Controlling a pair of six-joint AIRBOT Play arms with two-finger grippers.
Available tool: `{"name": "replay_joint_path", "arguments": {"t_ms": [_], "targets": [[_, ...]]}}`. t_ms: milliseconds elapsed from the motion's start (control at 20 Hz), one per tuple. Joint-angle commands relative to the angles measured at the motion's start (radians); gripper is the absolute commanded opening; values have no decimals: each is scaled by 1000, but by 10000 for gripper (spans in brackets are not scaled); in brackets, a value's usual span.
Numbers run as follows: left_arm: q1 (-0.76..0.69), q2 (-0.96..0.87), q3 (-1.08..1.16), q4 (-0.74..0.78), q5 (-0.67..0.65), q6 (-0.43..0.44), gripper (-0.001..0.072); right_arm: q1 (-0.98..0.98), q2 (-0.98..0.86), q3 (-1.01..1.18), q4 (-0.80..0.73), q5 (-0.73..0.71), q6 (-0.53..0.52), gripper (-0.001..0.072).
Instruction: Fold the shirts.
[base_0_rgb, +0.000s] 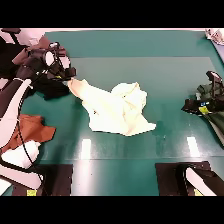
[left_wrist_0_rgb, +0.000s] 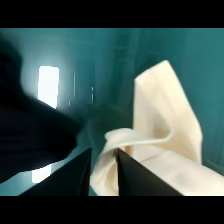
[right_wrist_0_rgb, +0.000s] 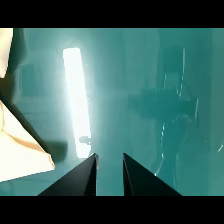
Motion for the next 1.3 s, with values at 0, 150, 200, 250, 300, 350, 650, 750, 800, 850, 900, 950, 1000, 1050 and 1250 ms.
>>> {"name": "replay_joint_path", "arguments": {"t_ms": [0,150,200,250,300,350,650,750,800,850,900,950,1000,1050,1250], "targets": [[38,-10,5,3,-81,19,210,1,0,0,1,11,-5,199],[38,-8,5,-17,-111,86,74,0,0,0,0,5,-5,199],[38,-5,5,-33,-116,94,74,1,0,0,0,5,-5,199],[38,3,6,-40,-117,102,78,1,0,0,1,4,-5,199],[38,15,6,-48,-113,121,195,1,0,0,0,2,-5,199],[38,36,6,-56,-103,141,326,1,0,0,0,-3,-6,199],[38,257,5,-323,-144,335,621,1,-1,0,2,-58,-6,200],[37,270,-13,-543,-293,463,625,0,-1,0,2,-79,-6,201],[37,271,-40,-608,-355,499,625,1,-1,0,3,-82,-6,201],[37,274,-85,-664,-398,535,625,1,-1,0,2,-82,-6,202],[37,283,-143,-698,-404,550,625,1,-1,0,3,-80,-6,202],[37,301,-222,-726,-391,575,625,1,-1,0,3,-75,-6,204],[37,317,-301,-727,-375,591,625,1,-1,0,3,-67,-6,267],[37,335,-394,-729,-353,609,625,1,-1,0,2,-63,-6,306],[37,412,-683,-787,-220,670,626,1,-1,0,3,-61,-6,311]]}}
